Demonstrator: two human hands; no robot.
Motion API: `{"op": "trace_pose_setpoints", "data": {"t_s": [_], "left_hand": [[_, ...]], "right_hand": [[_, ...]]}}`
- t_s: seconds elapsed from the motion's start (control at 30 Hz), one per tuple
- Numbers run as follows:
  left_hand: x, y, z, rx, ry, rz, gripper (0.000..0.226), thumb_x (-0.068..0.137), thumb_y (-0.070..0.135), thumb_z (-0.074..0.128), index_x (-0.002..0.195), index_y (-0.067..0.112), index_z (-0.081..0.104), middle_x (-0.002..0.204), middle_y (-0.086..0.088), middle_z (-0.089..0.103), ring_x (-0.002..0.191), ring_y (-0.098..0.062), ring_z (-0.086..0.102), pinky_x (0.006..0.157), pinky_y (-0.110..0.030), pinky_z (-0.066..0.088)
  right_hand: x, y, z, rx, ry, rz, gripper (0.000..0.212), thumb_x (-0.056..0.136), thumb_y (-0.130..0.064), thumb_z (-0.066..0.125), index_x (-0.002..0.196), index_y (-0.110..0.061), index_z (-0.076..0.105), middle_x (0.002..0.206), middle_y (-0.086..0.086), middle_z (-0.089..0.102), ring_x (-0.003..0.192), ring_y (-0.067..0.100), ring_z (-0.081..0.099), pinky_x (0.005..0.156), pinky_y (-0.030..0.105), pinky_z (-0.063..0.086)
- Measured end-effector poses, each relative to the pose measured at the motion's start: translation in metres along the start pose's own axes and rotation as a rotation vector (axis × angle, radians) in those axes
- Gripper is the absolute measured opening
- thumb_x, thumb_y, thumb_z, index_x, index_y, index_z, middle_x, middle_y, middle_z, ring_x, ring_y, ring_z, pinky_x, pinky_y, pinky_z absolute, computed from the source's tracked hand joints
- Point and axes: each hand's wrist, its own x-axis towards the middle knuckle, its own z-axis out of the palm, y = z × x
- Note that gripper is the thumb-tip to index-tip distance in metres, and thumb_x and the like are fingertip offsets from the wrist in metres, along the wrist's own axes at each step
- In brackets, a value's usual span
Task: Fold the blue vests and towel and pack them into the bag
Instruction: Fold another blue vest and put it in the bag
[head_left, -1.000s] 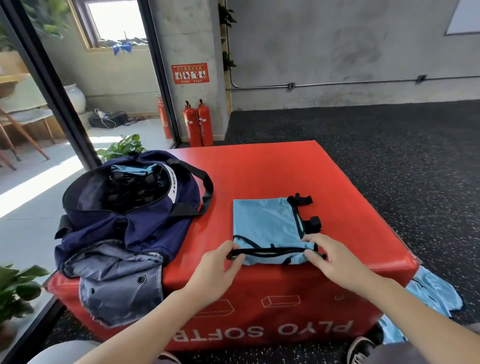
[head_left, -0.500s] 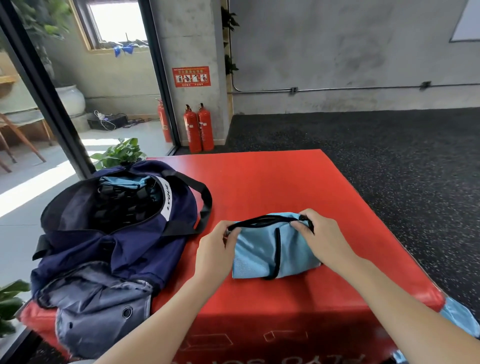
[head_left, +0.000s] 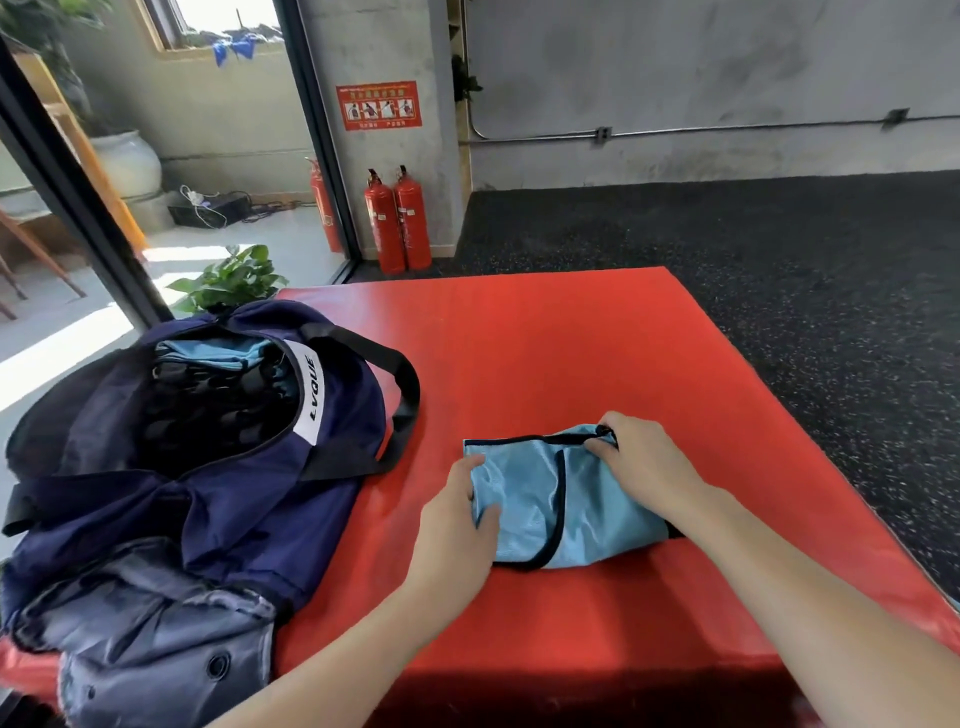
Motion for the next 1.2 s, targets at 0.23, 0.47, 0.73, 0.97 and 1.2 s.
{"op": "trace_pose_setpoints", "data": {"t_s": [0.23,0.47,0.73,0.97,1.2], "left_hand": [[0.010,-0.012,-0.001,0.234,0.065,0.035,0.020,0.098,0.013,0.057,0.107,0.020,0.073,0.096,0.008,0.063,0.082,-0.001,0.054,0.071,-0.001,0.036],[0.012,-0.004,-0.008,0.396,0.022,0.003,0.024,0.100,0.017,0.049,0.112,0.024,0.068,0.103,0.009,0.054,0.083,-0.005,0.053,0.071,-0.013,0.042],[0.047,-0.005,-0.016,0.542,-0.109,0.446,0.024,0.096,0.016,0.059,0.113,0.026,0.072,0.121,0.003,0.055,0.112,-0.019,0.048,0.093,-0.038,0.044],[0.082,-0.007,-0.016,0.606,-0.300,0.427,0.028,0.103,0.029,0.048,0.119,0.036,0.069,0.141,0.011,0.049,0.136,-0.011,0.034,0.105,-0.037,0.029],[0.095,-0.022,-0.022,0.468,-0.301,0.372,0.029,0.092,0.027,0.049,0.104,0.036,0.073,0.106,0.018,0.066,0.104,-0.006,0.057,0.096,-0.039,0.048]], "right_hand": [[0.001,-0.002,0.005,-0.116,0.020,0.016,0.023,0.101,-0.042,0.053,0.089,-0.023,0.054,0.090,-0.002,0.057,0.081,0.019,0.054,0.062,0.035,0.038],[-0.004,-0.006,0.009,-0.205,0.097,0.068,0.029,0.100,-0.047,0.054,0.088,-0.021,0.051,0.083,-0.004,0.048,0.077,0.021,0.051,0.066,0.035,0.038],[-0.018,-0.017,0.001,-0.285,0.258,-0.091,0.034,0.099,-0.041,0.056,0.125,-0.020,0.059,0.122,-0.004,0.061,0.118,0.023,0.048,0.082,0.036,0.051],[-0.061,-0.029,0.017,0.018,0.069,-0.177,0.013,0.097,-0.041,0.059,0.100,-0.028,0.060,0.092,-0.013,0.061,0.079,0.007,0.055,0.071,0.028,0.044],[-0.064,-0.007,0.030,-0.238,0.007,-0.123,0.034,0.096,-0.064,0.043,0.097,-0.032,0.055,0.093,-0.011,0.066,0.092,0.013,0.063,0.071,0.034,0.048]]}}
